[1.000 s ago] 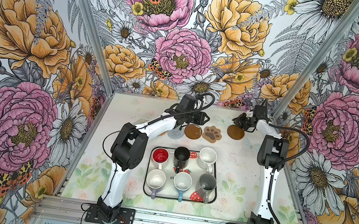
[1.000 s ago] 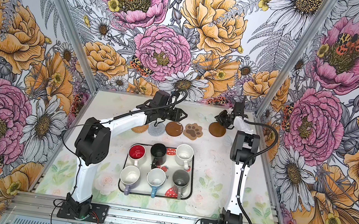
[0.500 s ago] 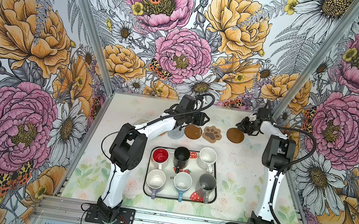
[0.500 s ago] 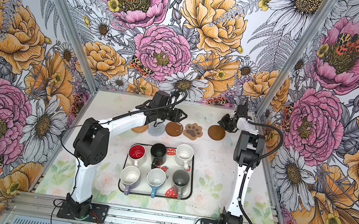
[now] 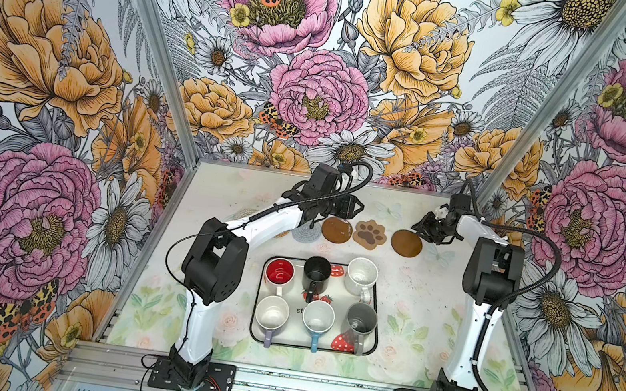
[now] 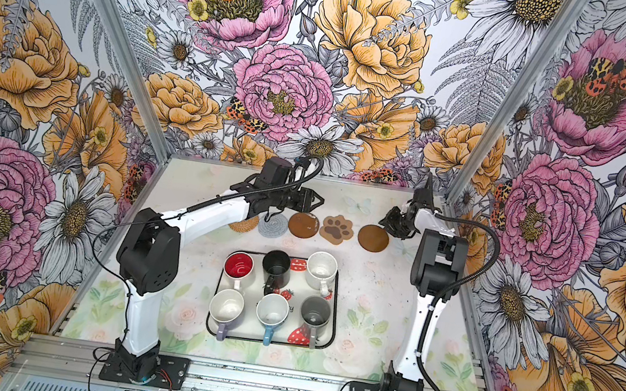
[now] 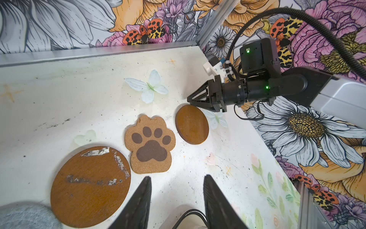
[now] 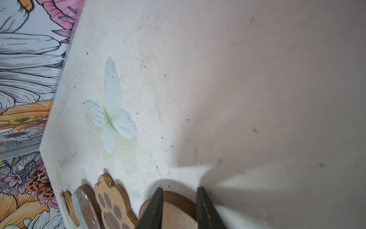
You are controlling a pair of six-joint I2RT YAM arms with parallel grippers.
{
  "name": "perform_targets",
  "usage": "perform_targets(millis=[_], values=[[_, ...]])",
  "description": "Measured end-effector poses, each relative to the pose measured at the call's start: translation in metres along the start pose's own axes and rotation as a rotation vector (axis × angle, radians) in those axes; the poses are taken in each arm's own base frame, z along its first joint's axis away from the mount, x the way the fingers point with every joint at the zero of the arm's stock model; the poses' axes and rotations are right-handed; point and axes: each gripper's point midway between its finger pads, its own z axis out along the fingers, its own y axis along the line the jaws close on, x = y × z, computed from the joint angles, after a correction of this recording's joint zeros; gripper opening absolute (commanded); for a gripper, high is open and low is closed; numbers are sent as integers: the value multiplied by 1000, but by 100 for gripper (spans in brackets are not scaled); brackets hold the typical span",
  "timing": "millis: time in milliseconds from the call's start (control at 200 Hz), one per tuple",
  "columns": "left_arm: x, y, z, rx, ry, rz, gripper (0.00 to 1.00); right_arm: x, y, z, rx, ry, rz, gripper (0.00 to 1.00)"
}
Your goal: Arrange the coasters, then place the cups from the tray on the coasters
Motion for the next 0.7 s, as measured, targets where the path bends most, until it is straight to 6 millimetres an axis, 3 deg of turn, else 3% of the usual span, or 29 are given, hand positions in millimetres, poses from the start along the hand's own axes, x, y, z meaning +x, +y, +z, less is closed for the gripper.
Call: perform_targets(millis=[320, 701], values=[[-19, -11, -39, -32, -73, 54, 45, 15, 0, -53, 73, -58, -78, 43], [-14, -9, -73, -93, -106, 61, 46, 60, -36, -39, 141, 47, -31, 40]])
